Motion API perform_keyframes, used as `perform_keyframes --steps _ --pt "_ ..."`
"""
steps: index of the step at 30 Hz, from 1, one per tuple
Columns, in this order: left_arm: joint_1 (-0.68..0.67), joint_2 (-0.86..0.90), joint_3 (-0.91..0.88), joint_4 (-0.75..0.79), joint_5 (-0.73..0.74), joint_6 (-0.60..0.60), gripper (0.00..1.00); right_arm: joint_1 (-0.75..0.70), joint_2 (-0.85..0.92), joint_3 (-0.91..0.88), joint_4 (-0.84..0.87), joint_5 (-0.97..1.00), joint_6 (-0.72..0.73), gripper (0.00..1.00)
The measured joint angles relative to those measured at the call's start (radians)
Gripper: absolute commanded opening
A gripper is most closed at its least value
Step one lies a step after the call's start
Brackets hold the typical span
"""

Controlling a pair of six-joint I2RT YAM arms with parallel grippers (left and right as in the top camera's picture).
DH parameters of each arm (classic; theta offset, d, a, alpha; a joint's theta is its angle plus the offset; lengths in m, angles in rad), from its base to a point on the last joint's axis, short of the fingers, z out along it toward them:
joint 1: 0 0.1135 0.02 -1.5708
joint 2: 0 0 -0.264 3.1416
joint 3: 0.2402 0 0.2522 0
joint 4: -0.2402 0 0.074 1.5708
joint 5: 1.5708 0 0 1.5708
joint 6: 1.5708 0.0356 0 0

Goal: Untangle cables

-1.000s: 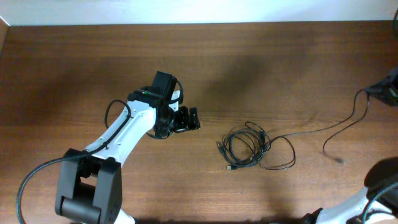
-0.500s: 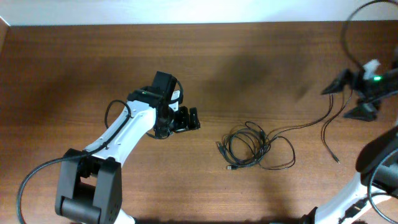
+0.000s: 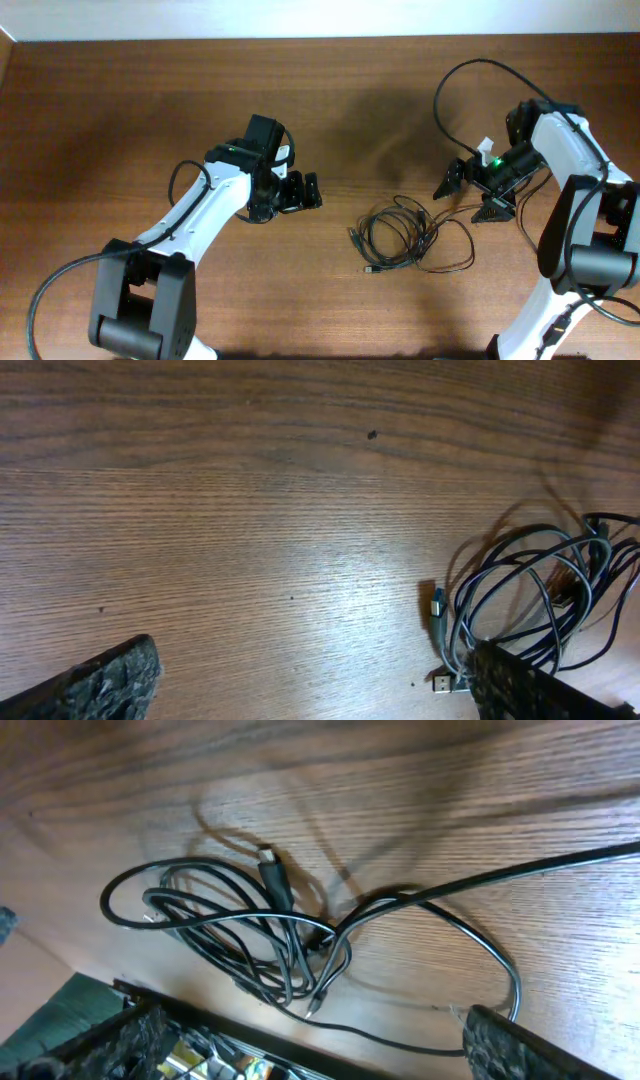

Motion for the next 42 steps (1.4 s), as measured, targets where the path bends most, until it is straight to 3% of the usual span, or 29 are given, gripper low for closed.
perform_keyframes --steps 11,14,18,24,37,42 --pt "0.000 0.000 0.000 0.000 0.000 0.000 0.99 0.026 0.000 -0.109 0.128 0.000 0.082 0.89" --pt "0.000 0.000 0.000 0.000 0.000 0.000 0.99 0.026 0.000 -0.126 0.132 0.000 0.082 0.73" --pt "0.000 0.000 0.000 0.000 0.000 0.000 0.99 0.026 -0.016 -0.133 0.129 -0.008 0.049 0.73" --pt "0.000 0.000 0.000 0.000 0.000 0.000 0.99 0.026 -0.221 -0.134 0.058 -0.016 0.023 0.77" --pt "0.000 0.000 0.000 0.000 0.000 0.000 0.99 0.026 -0.220 -0.198 0.103 -0.023 -0.003 0.78" --pt "0.000 0.000 0.000 0.000 0.000 0.000 0.99 0.026 -0.220 -0.261 0.161 -0.057 -0.005 0.84"
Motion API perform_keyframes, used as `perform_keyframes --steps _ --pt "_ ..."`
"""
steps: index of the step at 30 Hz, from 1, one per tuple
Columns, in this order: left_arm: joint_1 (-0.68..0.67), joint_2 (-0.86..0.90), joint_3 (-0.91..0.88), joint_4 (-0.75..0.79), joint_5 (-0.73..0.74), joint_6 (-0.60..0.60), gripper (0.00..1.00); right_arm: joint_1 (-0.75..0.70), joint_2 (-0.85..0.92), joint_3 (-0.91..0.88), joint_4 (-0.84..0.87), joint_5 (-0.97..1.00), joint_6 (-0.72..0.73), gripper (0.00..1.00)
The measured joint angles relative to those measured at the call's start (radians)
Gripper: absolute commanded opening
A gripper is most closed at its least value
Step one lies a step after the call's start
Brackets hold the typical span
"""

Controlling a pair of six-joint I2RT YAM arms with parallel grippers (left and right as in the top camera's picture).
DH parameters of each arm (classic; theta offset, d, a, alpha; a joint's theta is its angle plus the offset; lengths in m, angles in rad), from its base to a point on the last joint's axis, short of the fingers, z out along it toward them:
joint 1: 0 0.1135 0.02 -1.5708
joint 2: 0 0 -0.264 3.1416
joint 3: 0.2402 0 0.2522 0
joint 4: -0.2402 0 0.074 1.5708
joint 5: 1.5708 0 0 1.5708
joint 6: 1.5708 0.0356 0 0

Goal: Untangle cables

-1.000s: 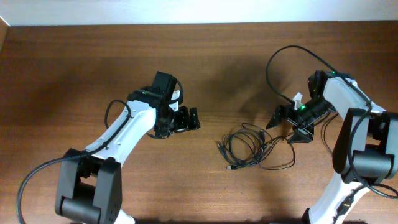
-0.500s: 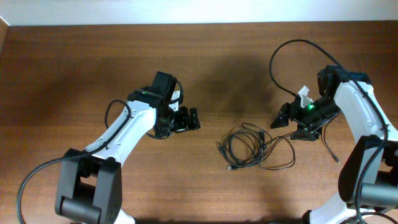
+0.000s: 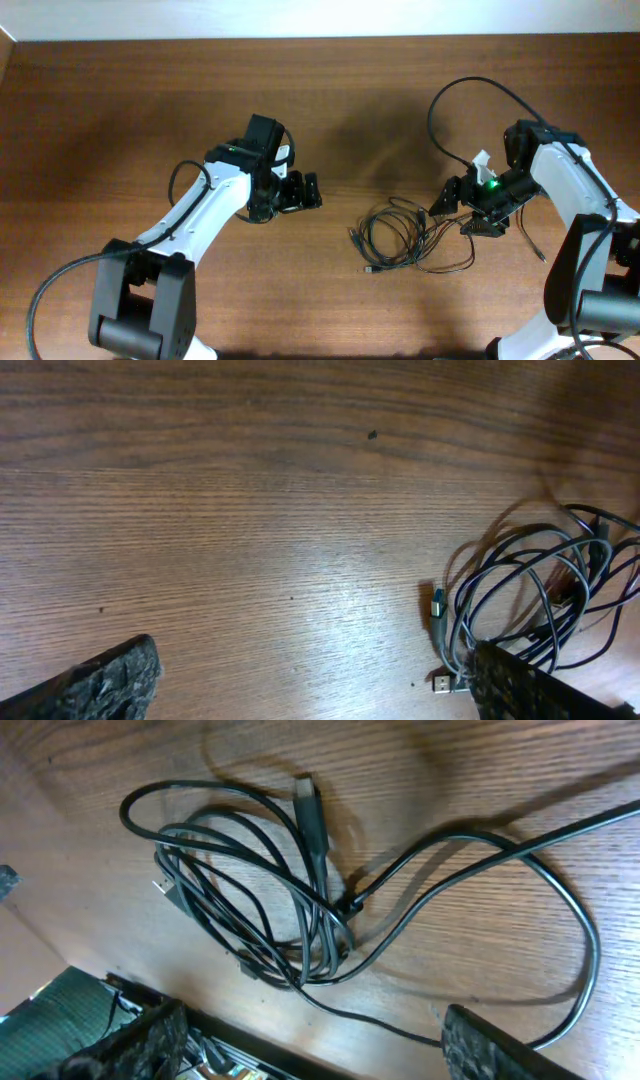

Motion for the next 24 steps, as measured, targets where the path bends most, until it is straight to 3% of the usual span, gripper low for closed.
perform_keyframes --steps 7,11,18,24 --pt "0.000 0.000 0.000 0.000 0.000 0.000 0.99 0.004 0.000 -0.003 0.052 -0.130 -0.113 0.83" --pt "0.000 0.000 0.000 0.000 0.000 0.000 0.99 0.080 0.000 -0.003 0.090 -0.141 -0.129 0.79" --pt "0.000 0.000 0.000 0.000 0.000 0.000 0.99 0.157 0.000 -0.006 0.259 0.109 -0.040 0.71" --pt "0.000 0.000 0.000 0.000 0.000 0.000 0.99 0.212 0.001 -0.030 0.303 0.133 -0.029 0.40"
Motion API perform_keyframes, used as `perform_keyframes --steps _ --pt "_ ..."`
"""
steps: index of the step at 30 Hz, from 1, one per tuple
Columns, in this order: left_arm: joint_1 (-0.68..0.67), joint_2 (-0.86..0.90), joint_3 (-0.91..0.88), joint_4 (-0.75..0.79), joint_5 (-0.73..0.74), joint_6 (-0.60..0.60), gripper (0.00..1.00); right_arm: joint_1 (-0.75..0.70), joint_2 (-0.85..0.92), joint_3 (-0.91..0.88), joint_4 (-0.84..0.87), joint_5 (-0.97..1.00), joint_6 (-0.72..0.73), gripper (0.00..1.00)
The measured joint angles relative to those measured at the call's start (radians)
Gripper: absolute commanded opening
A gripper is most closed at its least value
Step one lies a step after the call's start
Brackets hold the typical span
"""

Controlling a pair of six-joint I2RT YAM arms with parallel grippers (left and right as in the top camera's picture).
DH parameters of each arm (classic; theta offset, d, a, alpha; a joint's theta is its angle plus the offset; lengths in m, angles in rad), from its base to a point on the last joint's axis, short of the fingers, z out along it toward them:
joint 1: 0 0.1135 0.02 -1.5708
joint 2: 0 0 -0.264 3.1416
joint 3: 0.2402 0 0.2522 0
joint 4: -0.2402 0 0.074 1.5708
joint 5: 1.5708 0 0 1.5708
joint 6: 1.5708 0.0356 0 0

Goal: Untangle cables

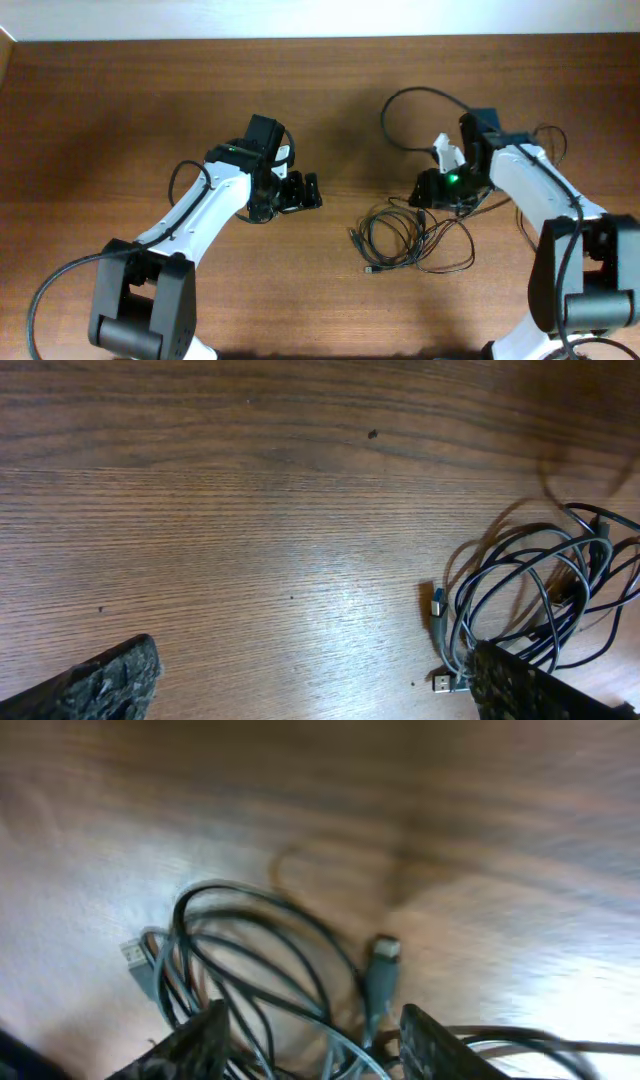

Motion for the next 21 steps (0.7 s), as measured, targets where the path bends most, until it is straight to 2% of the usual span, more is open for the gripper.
perform_keyframes --steps 1,2,3,6,8,12,14,17,21 --pt "0.000 0.000 0.000 0.000 0.000 0.000 0.99 0.014 0.001 -0.011 0.008 0.004 0.005 0.33" --pt "0.000 0.000 0.000 0.000 0.000 0.000 0.99 0.026 0.001 -0.023 0.020 0.016 0.002 0.22" --pt "0.000 0.000 0.000 0.000 0.000 0.000 0.99 0.035 0.002 -0.033 0.034 0.036 0.001 0.04" --pt "0.000 0.000 0.000 0.000 0.000 0.000 0.99 0.041 0.005 -0.046 0.060 0.097 0.005 0.04" --pt "0.000 0.000 0.000 0.000 0.000 0.000 0.99 0.041 0.011 0.009 -0.034 0.057 0.005 0.04" --pt "0.000 0.000 0.000 0.000 0.000 0.000 0.99 0.041 -0.033 0.328 -0.261 0.006 0.005 0.04" --pt "0.000 0.000 0.000 0.000 0.000 0.000 0.99 0.041 -0.091 0.467 -0.346 0.053 0.005 0.04" --pt "0.000 0.000 0.000 0.000 0.000 0.000 0.99 0.040 -0.161 0.578 -0.372 0.192 0.032 0.04" --pt "0.000 0.000 0.000 0.000 0.000 0.000 0.99 -0.028 -0.164 0.583 -0.406 0.295 0.163 0.04"
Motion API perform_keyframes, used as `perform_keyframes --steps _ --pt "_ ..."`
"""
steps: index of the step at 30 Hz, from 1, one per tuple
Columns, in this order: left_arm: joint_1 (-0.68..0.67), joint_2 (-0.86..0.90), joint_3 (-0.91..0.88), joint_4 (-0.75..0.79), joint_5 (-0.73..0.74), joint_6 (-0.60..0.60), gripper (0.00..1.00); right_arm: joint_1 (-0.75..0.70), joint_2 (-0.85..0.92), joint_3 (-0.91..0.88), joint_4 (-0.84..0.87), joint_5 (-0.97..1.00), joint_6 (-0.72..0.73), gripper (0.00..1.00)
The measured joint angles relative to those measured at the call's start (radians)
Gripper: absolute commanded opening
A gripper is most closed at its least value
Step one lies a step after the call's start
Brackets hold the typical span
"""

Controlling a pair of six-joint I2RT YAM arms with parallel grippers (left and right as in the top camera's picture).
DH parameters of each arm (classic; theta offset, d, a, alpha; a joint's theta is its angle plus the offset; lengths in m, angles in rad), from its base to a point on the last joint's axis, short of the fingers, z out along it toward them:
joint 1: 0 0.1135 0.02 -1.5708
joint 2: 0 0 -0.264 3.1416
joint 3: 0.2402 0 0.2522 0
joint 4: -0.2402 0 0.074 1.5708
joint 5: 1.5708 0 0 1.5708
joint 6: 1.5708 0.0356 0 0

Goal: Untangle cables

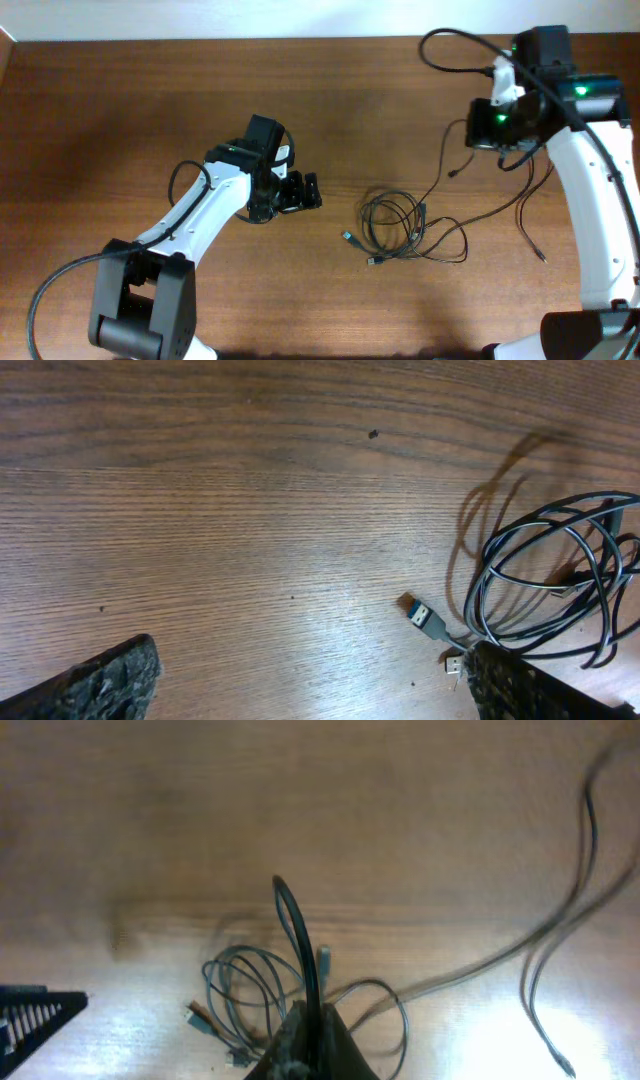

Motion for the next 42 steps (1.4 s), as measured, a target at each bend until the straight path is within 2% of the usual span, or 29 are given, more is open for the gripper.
perform_keyframes --steps 5,8,10,15,20,24,26,27,30,33,38,42 --pt "0.000 0.000 0.000 0.000 0.000 0.000 0.99 0.037 0.033 -0.018 -0.128 -0.108 0.056 0.04" --pt "0.000 0.000 0.000 -0.001 0.000 0.000 0.99 0.129 0.037 -0.144 -0.086 -0.126 0.064 0.04" --pt "0.000 0.000 0.000 0.001 0.000 0.000 0.99 0.205 0.049 -0.325 0.016 -0.134 0.093 0.04" --pt "0.000 0.000 0.000 -0.001 0.000 0.000 0.99 0.236 0.056 -0.637 0.297 -0.148 0.164 0.04" --pt "0.000 0.000 0.000 0.000 0.000 0.000 0.99 0.257 0.056 -0.804 0.578 -0.386 0.182 0.04" --pt "0.000 0.000 0.000 0.000 0.000 0.000 0.99 0.278 0.029 -0.795 0.607 -0.586 0.134 0.04" --pt "0.000 0.000 0.000 0.000 0.000 0.000 0.99 0.252 -0.053 -0.745 0.592 -0.645 0.129 0.04" --pt "0.000 0.000 0.000 0.000 0.000 0.000 0.99 0.242 -0.148 -0.694 0.581 -0.665 0.127 0.04" --pt "0.000 0.000 0.000 0.001 0.000 0.000 0.99 0.237 -0.440 -0.570 0.568 -0.660 0.106 0.04" --pt "0.000 0.000 0.000 0.000 0.000 0.000 0.99 0.237 -0.659 -0.533 0.624 -0.597 0.100 0.04" --pt "0.000 0.000 0.000 0.000 0.000 0.000 0.99 0.237 -0.821 -0.528 0.885 -0.522 0.089 0.04" --pt "0.000 0.000 0.000 0.000 0.000 0.000 0.99 0.237 -0.822 -0.527 0.905 -0.504 0.086 0.04"
